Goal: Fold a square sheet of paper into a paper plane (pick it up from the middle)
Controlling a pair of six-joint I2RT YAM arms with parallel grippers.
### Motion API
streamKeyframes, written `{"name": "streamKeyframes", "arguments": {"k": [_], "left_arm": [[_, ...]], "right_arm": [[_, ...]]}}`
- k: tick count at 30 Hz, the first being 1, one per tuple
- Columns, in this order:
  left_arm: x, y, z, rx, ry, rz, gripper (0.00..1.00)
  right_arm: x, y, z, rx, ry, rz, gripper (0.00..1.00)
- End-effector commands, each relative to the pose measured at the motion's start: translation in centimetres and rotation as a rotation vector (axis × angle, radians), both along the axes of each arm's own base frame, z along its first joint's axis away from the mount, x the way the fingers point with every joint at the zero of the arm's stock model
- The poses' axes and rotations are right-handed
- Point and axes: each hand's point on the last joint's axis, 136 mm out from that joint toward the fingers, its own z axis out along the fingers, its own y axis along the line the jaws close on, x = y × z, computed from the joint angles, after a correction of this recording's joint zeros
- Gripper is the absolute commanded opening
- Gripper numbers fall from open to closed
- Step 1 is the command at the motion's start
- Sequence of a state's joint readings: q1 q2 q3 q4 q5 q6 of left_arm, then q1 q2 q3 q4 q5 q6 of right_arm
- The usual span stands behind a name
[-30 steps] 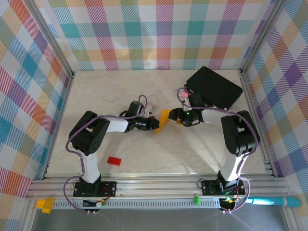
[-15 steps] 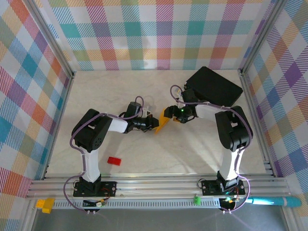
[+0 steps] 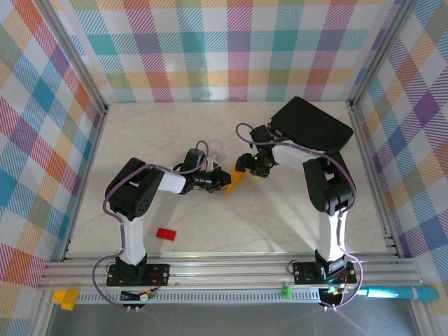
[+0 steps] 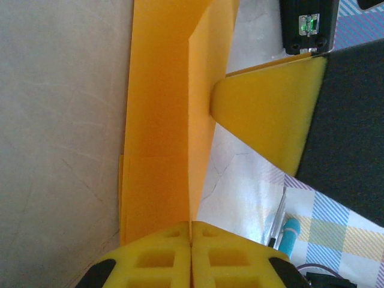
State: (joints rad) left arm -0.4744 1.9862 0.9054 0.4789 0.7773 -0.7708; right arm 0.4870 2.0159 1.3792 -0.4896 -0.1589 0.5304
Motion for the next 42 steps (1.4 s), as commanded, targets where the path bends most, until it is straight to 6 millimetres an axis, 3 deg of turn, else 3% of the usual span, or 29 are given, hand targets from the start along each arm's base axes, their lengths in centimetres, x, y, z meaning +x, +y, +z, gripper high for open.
{"name": "streamKeyframes", "arguments": {"k": [1,17,23,33,42], "left_arm": [[-0.1,0.3,-0.5,-0.006,0.015,-0.001,0.10],[-1.9,1.8,0.1,0.110,-0.013,-0.023,0.33],[-3.0,1.9,-0.1,0.191,-0.028,-0.061,0.35],[-3.2,1.3,-0.8,0.217,-0.021,-0.084,0.32],[-2.7,0.6,0.8,0.222,-0.071,-0.087,0.35]], "right_arm": [[-1.9,-1.5,-4.0,-0.155,0.087,0.005,0.67],[-2.5,-1.9,-5.4,-0.201,0.142,-0.041,0.65],[-2.6,-1.9,-5.6,-0.198,0.151,-0.052,0.64],[-2.9,-2.0,-5.8,-0.202,0.164,-0.060,0.64],[-3.1,-2.1,-6.0,-0.207,0.172,-0.065,0.63]]}}
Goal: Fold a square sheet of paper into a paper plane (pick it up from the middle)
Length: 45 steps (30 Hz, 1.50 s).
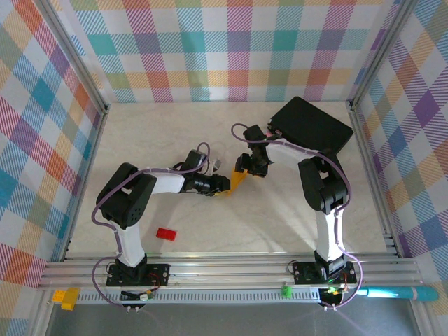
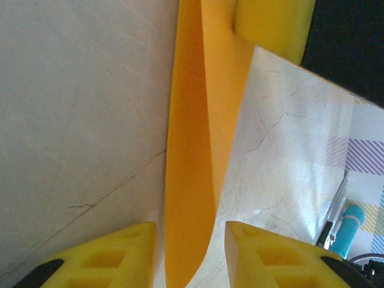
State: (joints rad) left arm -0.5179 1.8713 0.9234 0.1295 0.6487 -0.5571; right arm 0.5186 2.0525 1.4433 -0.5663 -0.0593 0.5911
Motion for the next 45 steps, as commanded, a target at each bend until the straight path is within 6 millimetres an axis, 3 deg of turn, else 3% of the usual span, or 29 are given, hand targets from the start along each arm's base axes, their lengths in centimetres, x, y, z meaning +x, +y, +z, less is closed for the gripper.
{"name": "streamKeyframes", "arguments": {"k": [1,17,29,32,40,45], "left_arm": [[0.1,-0.8,1.3,0.015,-0.040,-0.027,0.35],[-0.4,0.5,-2.8,0.157,0.040,0.007,0.22],[-1.6,1.6,-5.4,0.230,0.108,0.010,0.19],[-2.0,1.9,-5.9,0.269,0.114,0.000,0.19],[-2.5,2.3,-6.8,0.354,0.118,-0.029,0.18],[-2.6,2.3,-7.1,0.378,0.117,-0.040,0.18]], "right_arm": [[-3.3,-1.9,-5.6,-0.108,0.157,-0.015,0.63],[-3.8,-2.4,-6.2,-0.125,0.177,-0.022,0.61],[-4.3,-2.7,-6.5,-0.127,0.188,-0.029,0.59],[-3.6,-2.1,-4.7,-0.087,0.149,-0.031,0.59],[-1.5,-1.4,4.8,0.085,-0.058,-0.029,0.65],[-2.4,-0.1,6.9,0.188,-0.081,0.013,0.64]]}}
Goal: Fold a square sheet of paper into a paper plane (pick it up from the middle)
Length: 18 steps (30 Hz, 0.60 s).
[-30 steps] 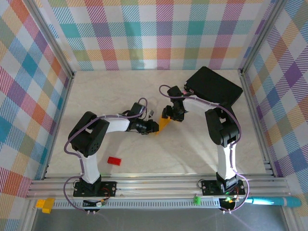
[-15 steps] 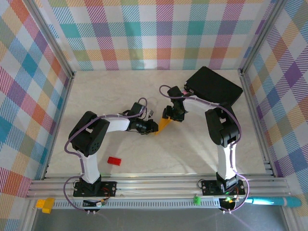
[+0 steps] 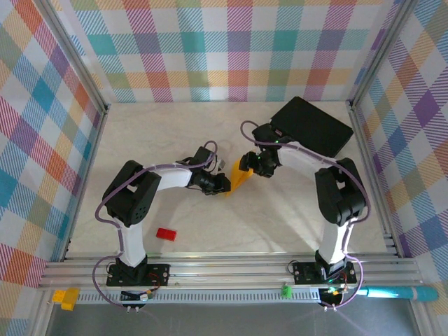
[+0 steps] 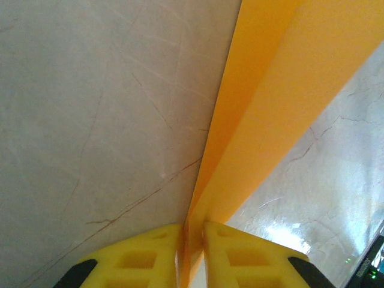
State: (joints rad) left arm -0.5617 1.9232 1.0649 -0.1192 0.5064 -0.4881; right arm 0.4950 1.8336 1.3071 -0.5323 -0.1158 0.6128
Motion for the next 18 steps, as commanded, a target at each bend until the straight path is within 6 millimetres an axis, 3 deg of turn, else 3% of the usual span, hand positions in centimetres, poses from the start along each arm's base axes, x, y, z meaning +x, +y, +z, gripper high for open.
{"name": "streamKeyframes", "arguments": {"k": [1,10,18], "left_arm": [[-2.8,2.2,-5.5,0.188,0.090,-0.020,0.18],[-2.9,2.3,-5.6,0.195,0.094,-0.023,0.17],[-2.9,2.3,-5.7,0.196,0.094,-0.022,0.17]], "right_arm": [[-0.9,1.4,1.9,0.108,-0.019,0.047,0.62],[-1.1,6.3,2.5,0.267,-0.023,0.134,0.41],[0.0,7.3,0.9,0.251,0.006,0.104,0.29]]}}
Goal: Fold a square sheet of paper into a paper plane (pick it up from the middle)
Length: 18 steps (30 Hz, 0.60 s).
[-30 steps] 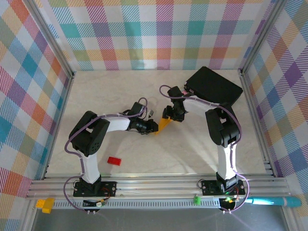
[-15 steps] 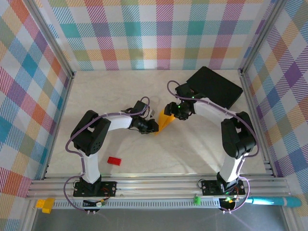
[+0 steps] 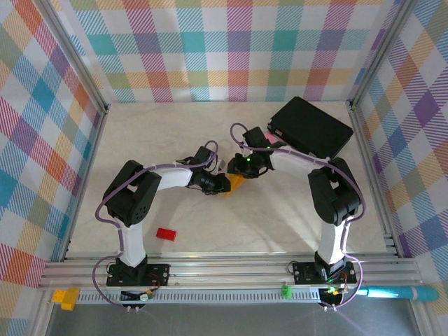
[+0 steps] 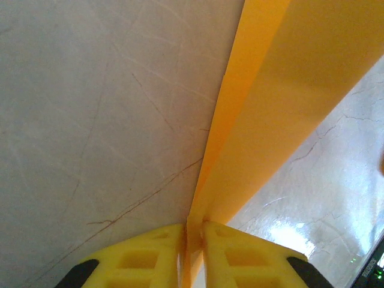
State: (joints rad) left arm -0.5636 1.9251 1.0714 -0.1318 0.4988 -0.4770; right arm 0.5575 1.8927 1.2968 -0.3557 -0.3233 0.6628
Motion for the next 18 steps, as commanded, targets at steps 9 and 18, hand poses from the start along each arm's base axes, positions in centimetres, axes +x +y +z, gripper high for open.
{"name": "streamKeyframes", "arguments": {"k": [9,18], "left_arm": [[-3.0,2.4,-5.6,0.189,0.098,-0.013,0.17],[-3.2,2.5,-5.8,0.191,0.103,-0.009,0.17]], "right_arm": [[2.4,-1.9,-1.8,-0.145,-0.008,-0.116,0.26],[2.8,-3.9,-2.5,-0.240,-0.016,-0.159,0.27]]}}
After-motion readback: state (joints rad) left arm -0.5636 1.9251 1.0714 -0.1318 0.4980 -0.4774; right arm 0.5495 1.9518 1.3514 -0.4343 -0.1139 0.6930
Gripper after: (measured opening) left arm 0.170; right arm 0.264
